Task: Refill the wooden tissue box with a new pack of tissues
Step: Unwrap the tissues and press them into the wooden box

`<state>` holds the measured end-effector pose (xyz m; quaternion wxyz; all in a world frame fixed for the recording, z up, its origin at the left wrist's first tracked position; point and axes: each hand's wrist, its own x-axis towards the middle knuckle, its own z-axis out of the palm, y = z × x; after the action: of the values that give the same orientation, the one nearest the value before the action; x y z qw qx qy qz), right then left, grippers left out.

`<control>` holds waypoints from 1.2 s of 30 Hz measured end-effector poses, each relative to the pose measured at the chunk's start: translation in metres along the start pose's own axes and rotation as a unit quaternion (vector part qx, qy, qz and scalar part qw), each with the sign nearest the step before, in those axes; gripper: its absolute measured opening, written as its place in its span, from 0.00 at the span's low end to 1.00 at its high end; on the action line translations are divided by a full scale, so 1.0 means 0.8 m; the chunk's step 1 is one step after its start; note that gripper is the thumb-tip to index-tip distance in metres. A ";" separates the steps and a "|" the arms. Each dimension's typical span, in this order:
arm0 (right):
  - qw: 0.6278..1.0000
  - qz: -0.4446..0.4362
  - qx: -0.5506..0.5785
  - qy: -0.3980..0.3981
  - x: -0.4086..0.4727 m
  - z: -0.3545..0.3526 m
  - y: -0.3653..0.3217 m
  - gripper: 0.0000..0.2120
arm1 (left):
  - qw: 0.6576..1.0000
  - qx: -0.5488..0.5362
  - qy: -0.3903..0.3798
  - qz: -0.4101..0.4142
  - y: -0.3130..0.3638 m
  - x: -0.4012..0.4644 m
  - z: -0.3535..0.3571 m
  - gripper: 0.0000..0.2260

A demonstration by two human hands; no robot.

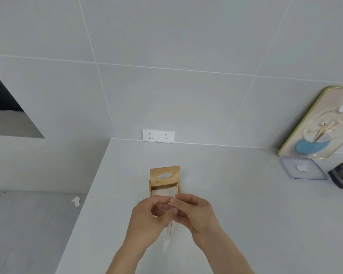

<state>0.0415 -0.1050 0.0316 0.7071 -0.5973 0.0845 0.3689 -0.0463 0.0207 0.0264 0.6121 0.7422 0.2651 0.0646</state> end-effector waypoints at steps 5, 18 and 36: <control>0.999 0.007 0.043 -0.029 0.010 0.016 0.001 0.09 | 0.994 -0.092 -0.026 -0.045 -0.001 0.015 -0.022 0.10; 0.995 0.027 0.045 -0.083 0.026 -0.025 -0.024 0.08 | 0.996 -0.012 0.061 -0.057 0.035 0.021 0.019 0.03; 0.995 0.028 -0.047 -0.079 0.038 -0.034 -0.037 0.10 | 0.992 0.079 0.068 -0.076 0.035 0.027 0.024 0.02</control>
<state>0.0906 -0.1170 0.0305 0.6722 -0.5965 0.0276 0.4378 -0.0107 0.0108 0.0430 0.5356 0.7595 0.3661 0.0474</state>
